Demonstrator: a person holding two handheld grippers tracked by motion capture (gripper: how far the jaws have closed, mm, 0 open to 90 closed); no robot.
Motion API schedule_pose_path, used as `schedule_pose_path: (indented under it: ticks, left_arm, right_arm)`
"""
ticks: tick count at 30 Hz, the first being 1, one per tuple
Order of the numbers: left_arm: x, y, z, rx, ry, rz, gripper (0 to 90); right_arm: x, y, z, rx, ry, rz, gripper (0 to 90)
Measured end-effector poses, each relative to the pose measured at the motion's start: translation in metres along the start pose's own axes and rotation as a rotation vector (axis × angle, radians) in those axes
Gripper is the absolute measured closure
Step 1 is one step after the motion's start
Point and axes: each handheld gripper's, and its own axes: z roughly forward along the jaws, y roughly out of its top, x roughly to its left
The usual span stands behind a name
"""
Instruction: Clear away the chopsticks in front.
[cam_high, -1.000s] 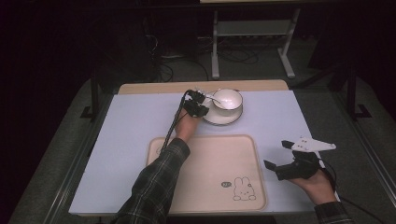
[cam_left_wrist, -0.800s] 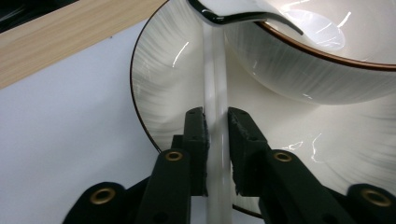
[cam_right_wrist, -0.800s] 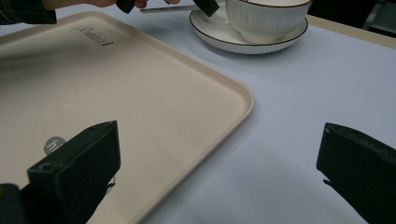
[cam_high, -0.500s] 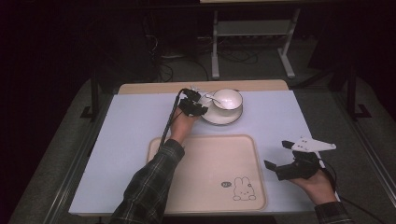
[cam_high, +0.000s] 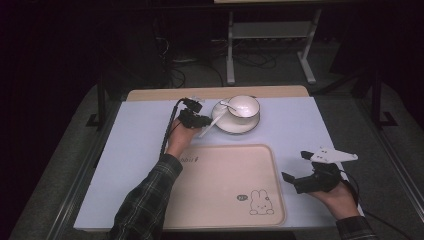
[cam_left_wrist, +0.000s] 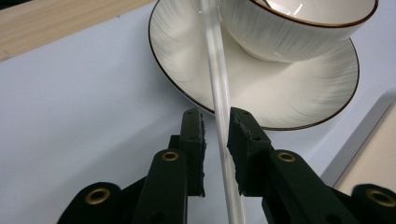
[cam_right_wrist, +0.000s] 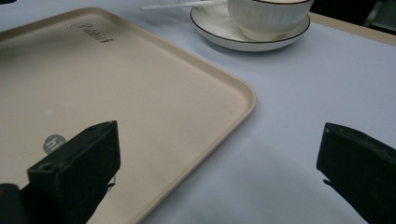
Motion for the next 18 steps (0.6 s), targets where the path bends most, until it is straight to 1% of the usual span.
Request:
schedule_pose_path:
  ticks: [3, 6, 12, 16, 18]
  left_arm:
    - [0.000, -0.001, 0.003, 0.007, -0.003, 0.000, 77.1]
    - [-0.001, -0.002, 0.006, 0.018, 0.003, 0.003, 77.6]
    - [-0.001, -0.005, 0.013, 0.050, 0.009, 0.005, 78.1]
    - [-0.002, -0.006, 0.016, 0.061, 0.015, 0.006, 79.5]
    - [-0.002, -0.006, 0.016, 0.059, 0.015, 0.003, 81.6]
  right_arm:
    - [0.000, 0.000, 0.000, 0.001, 0.000, 0.002, 0.0]
    - [0.000, 0.000, 0.000, 0.001, 0.000, 0.003, 0.0]
    - [-0.001, -0.001, -0.001, 0.000, 0.000, 0.005, 0.0]
    - [-0.001, -0.001, 0.000, 0.001, 0.000, 0.004, 0.0]
    - [-0.001, -0.001, -0.001, 0.001, 0.000, 0.004, 0.0]
